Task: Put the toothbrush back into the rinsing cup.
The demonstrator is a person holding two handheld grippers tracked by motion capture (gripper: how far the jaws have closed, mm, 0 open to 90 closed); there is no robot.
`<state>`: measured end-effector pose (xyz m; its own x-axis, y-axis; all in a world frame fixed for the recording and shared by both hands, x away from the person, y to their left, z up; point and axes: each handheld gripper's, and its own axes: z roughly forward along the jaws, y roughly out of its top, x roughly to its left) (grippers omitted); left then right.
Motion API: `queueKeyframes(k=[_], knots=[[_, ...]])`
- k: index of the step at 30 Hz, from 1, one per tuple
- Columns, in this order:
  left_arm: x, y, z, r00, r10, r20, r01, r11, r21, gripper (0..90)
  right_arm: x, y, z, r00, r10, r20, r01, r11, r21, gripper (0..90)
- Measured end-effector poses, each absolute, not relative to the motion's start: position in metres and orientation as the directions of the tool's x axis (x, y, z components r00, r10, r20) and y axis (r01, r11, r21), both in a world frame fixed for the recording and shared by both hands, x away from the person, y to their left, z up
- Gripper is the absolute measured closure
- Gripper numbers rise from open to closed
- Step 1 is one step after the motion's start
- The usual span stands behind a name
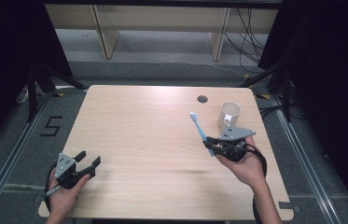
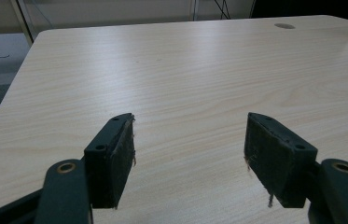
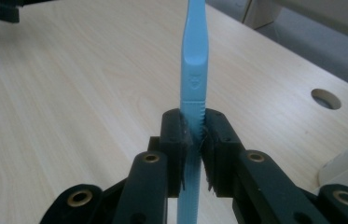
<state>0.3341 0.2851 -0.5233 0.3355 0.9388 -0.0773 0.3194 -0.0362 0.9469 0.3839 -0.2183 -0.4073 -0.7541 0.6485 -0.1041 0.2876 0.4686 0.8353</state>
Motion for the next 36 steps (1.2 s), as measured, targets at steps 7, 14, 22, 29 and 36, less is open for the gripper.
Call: queueKeyframes(k=[7,14,22,29,36], knots=[[0.334,0.285,-0.523,0.336,0.939,-0.076,0.319,-0.037,0.947,32.9,0.38,-0.221,-0.407,-0.695,0.711,-0.101,0.259,0.379,0.888,79.4],[0.334,0.285,-0.523,0.336,0.939,-0.077,0.32,-0.037,0.947,32.9,0.376,-0.224,-0.405,-0.624,0.778,-0.071,0.252,0.286,0.924,79.4],[0.334,0.285,-0.523,0.336,0.939,-0.077,0.319,-0.036,0.947,32.9,0.376,-0.23,-0.404,-0.534,0.842,-0.077,0.185,0.205,0.961,79.4],[0.334,0.285,-0.523,0.335,0.939,-0.074,0.321,-0.04,0.946,32.9,0.377,-0.234,-0.4,-0.465,0.884,-0.048,0.162,0.139,0.977,79.4],[0.334,0.285,-0.523,0.336,0.939,-0.077,0.32,-0.036,0.947,32.9,0.378,-0.237,-0.398,-0.393,0.919,-0.018,0.138,0.079,0.987,79.4]])
